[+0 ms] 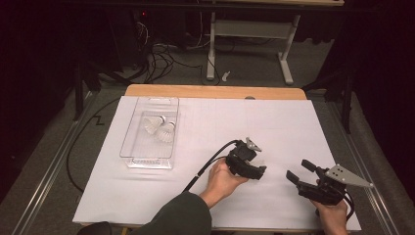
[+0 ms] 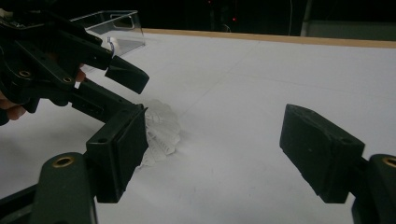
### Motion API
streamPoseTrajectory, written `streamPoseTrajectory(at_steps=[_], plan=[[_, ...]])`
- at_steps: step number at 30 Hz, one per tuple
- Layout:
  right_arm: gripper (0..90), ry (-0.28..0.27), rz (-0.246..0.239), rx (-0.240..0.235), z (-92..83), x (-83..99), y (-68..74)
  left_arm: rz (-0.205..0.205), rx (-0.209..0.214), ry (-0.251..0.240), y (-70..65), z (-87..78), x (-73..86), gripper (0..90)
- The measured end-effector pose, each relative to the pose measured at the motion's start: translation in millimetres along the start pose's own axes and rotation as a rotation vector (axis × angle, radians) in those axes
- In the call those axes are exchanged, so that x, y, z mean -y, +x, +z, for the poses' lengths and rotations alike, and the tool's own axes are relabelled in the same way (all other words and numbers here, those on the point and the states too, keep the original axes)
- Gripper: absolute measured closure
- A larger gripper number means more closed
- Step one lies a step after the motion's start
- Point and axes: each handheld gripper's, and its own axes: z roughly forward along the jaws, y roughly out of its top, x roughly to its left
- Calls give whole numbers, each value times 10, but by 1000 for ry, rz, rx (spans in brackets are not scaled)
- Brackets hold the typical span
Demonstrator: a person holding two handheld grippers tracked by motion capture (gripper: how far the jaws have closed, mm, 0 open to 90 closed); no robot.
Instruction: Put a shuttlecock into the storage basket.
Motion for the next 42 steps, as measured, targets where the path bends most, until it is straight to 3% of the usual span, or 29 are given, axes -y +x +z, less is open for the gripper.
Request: streamPoseTrajectory(at_steps=[27, 42], plan=[[237, 2, -2, -5, 2, 0, -2, 4, -37, 48, 10, 83, 5, 371], [237, 2, -1, -5, 3, 0, -2, 16, -51, 70, 70, 4, 59, 499]])
